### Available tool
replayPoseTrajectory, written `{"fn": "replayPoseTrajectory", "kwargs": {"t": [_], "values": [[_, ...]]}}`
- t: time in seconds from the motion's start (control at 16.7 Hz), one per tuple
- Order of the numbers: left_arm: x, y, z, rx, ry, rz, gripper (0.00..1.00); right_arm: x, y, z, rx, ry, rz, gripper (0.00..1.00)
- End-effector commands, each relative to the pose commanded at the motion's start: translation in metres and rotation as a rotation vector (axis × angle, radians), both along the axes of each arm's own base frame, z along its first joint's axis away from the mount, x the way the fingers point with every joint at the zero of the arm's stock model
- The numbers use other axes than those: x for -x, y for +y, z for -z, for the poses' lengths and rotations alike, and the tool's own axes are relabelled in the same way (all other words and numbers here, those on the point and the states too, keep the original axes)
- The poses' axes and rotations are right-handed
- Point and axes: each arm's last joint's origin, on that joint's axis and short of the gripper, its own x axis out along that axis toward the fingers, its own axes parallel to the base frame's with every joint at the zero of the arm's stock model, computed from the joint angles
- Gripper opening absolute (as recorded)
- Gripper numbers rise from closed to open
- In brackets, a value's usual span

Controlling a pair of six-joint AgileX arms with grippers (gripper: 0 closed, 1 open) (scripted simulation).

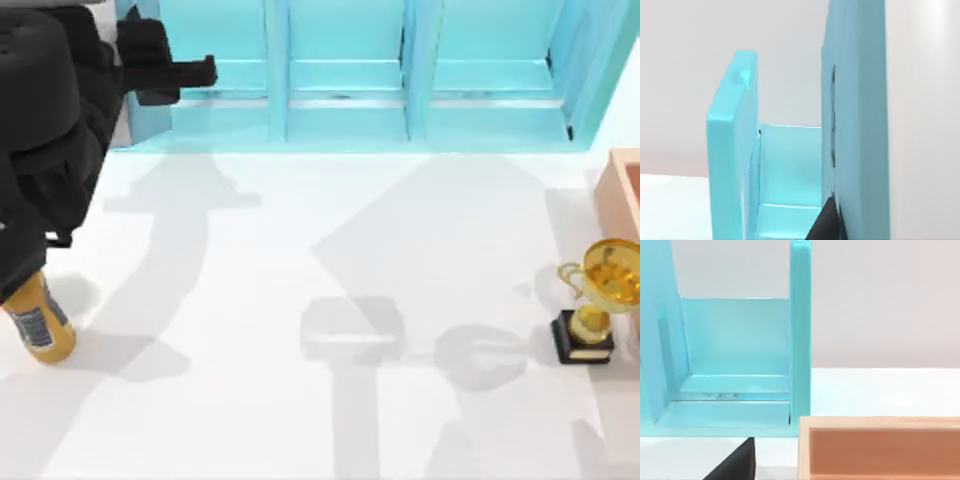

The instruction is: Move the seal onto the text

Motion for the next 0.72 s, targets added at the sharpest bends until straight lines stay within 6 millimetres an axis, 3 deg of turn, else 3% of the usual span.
{"fn": "replayPoseTrajectory", "kwargs": {"t": [0.36, 0.72], "values": [[-0.016, -0.043, 0.03, 0.281, 0.115, -0.146, 0.0, 0.0, 0.0, 0.0, 0.0, 0.0, 0.0, 1.0], [-0.008, -0.116, 0.071, 0.655, 0.157, -0.307, 0.0, 0.0, 0.0, 0.0, 0.0, 0.0, 0.0, 1.0]]}}
